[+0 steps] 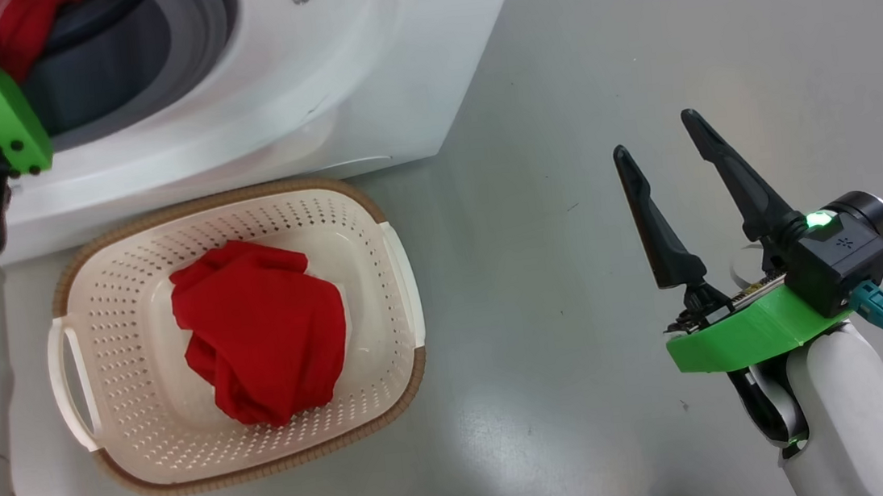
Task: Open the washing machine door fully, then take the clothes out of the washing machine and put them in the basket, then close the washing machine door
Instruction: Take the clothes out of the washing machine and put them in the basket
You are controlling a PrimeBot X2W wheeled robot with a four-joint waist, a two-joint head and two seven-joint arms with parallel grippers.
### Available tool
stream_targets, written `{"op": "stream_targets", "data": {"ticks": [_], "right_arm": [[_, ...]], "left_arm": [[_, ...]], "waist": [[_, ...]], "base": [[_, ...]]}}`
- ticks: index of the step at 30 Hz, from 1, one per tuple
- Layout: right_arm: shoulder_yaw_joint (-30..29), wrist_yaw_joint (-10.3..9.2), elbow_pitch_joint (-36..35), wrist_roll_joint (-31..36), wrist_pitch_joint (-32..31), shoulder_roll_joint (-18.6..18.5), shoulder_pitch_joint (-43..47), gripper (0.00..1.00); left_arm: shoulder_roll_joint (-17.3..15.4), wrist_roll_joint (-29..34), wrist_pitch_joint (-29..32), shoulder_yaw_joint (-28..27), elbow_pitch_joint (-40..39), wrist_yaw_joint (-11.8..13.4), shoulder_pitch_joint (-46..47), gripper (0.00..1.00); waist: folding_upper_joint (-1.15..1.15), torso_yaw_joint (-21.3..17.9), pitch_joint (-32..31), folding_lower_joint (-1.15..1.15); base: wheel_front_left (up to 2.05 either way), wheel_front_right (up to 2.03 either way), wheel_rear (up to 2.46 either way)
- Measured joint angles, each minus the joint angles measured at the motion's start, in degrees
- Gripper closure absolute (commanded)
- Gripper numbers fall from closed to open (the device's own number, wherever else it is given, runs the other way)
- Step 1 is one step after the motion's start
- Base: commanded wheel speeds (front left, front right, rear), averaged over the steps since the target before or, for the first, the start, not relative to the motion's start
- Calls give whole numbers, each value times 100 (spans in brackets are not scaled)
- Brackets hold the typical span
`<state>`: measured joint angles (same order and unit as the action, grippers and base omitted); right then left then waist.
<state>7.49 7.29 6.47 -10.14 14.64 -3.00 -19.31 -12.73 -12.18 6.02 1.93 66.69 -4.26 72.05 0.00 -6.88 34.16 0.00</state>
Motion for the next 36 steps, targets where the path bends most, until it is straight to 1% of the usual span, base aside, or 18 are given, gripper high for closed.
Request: {"op": "stream_targets", "data": {"ticks": [4, 5, 7, 12, 15, 19, 24, 27, 31, 36], "right_arm": [[-8, 0, 29, -7, 0, 0, 0, 0], [-8, 0, 29, -7, 0, 0, 0, 0], [-8, 0, 47, -7, 0, 0, 1, 0], [-45, 0, 70, -5, 0, 0, 1, 0], [-103, 0, 98, -5, 0, -2, 8, 0], [-104, 0, 154, -4, 0, -1, 31, 0], [-120, 0, 190, 11, 0, -1, 34, 0], [-116, 0, 221, 12, 0, -2, 42, 0], [-118, 0, 260, 54, 0, -2, 87, 0], [-102, 0, 319, 113, 0, -2, 180, 0]], "left_arm": [[119, -200, -456, -59, -162, -137, -12, 100], [119, -200, -456, -59, -162, -137, -12, 100], [181, -270, -692, -51, -248, -188, -30, 100], [229, -372, -1581, -99, -553, -232, -187, 100], [253, -391, -1929, -157, -764, -224, -416, 100], [278, -411, -2031, -229, -1312, -224, -869, 100], [465, -377, -2034, -579, -2950, -224, -1689, 100], [646, -255, -2058, -690, -3650, -224, -2284, 100], [816, -130, -2058, -735, -4209, -226, -2904, 100], [870, 9, -2058, -758, -4821, -241, -3459, 100]], "waist": [[0, 34, -31, 0], [0, 34, -31, 0], [0, 58, -52, 0], [0, 133, -114, 0], [0, 185, -180, 0], [0, 241, -298, 0], [0, 318, -452, 0], [0, 351, -576, 0], [0, 397, -766, 0], [0, 450, -1048, 0]], "base": [[0, 0, 0], [0, 0, 0], [0, 0, 0], [0, 0, 0], [0, 0, 0], [0, 0, 0], [0, 0, 0], [0, 0, 0], [0, 0, 0], [0, 0, 0]]}}
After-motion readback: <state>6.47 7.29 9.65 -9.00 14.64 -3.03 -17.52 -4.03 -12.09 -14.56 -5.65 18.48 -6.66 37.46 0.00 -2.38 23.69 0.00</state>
